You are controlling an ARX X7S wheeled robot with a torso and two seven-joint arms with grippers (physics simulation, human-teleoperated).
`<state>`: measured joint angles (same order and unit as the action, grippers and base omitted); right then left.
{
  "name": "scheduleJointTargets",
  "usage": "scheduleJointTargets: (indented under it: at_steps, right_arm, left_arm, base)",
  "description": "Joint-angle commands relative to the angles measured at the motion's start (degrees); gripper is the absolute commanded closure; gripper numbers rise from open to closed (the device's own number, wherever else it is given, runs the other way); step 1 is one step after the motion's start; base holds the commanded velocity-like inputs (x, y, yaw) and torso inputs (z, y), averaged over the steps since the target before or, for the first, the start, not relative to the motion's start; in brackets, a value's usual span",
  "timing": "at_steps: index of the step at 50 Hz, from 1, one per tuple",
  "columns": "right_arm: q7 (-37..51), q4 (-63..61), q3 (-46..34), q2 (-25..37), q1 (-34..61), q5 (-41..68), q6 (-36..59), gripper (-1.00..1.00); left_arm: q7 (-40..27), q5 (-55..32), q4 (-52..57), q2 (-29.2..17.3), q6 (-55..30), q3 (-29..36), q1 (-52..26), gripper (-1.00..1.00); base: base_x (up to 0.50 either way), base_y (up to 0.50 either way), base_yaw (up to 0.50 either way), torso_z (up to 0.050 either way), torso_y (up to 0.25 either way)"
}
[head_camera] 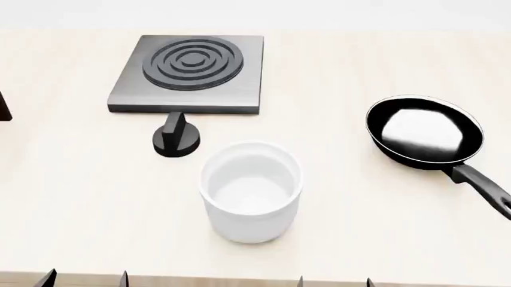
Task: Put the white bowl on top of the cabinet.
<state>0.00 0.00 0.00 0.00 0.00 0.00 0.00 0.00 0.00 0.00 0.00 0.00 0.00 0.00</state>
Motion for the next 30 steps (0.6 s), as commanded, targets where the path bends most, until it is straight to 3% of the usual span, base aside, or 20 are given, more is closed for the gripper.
scheduleJointTargets:
  at_steps: [1,11,12,18,30]
  right_arm:
    - [1.2,0.3,-1.4,0.9,0.1,0.3,-0.2,-1.0]
    - [3.1,0.2,-3.4,2.6,0.1,1.9,-0.3,-1.0]
    - [3.1,-0.3,-2.8,2.6,0.0,3.2,0.1,-1.0]
    - [3.6,-0.6,-3.3,3.2,0.0,4.5,0.5,-1.0]
    - [4.7,-0.4,-4.5,4.2,0.1,5.3,0.1,-1.0]
  left_arm:
    - [-1.0,-0.7,-0.2,-0.9,-0.6,1.2,-0.4,-1.0]
    - [-3.2,-2.2,0.3,-2.5,-0.9,3.2,-0.2,-1.0]
    - [-6.0,-6.8,0.8,-1.1,0.0,-1.3,-0.4,-1.0]
    - [-11.2,-11.6,1.3,-1.1,4.7,-4.8,0.7,-1.0]
    - [-14.1,-8.6,1.6,-2.9,5.5,0.0,1.4,-1.0]
  base:
    - [0.0,0.0,0.0,0.0,0.0]
    - [0.0,0.0,0.0,0.0,0.0]
    - [0.0,0.0,0.0,0.0,0.0]
    - [0.0,0.0,0.0,0.0,0.0]
    - [0.0,0.0,0.0,0.0,0.0]
